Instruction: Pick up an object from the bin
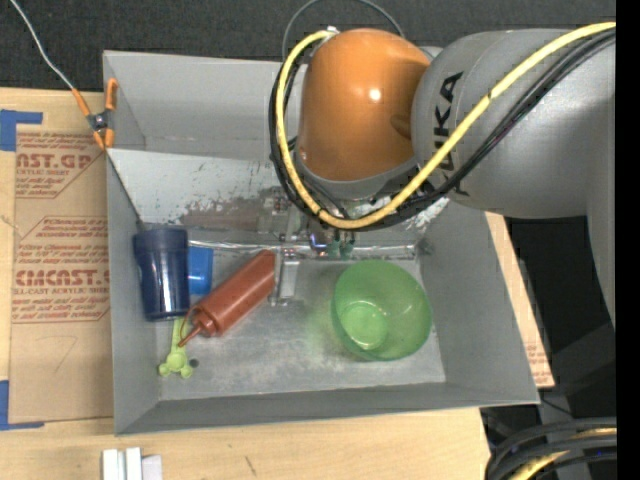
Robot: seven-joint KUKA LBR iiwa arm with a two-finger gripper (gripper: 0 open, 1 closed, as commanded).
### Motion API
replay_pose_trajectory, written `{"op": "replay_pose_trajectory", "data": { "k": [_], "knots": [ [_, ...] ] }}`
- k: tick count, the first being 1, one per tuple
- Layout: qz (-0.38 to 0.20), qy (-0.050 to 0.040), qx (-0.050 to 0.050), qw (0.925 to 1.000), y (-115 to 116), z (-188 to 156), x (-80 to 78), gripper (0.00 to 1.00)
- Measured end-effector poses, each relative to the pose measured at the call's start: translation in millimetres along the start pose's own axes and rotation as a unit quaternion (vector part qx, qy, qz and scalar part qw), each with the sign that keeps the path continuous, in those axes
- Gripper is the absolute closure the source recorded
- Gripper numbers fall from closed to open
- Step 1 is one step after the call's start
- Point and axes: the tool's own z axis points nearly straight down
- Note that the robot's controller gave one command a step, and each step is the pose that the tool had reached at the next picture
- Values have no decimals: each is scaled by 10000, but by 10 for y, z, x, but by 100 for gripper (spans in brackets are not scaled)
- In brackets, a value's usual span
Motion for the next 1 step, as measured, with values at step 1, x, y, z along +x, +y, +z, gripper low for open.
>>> {"op": "replay_pose_trajectory", "data": {
  "k": [1],
  "knots": [
    [10,-40,-6,10000,-12,-48,-15,0]
  ]
}}
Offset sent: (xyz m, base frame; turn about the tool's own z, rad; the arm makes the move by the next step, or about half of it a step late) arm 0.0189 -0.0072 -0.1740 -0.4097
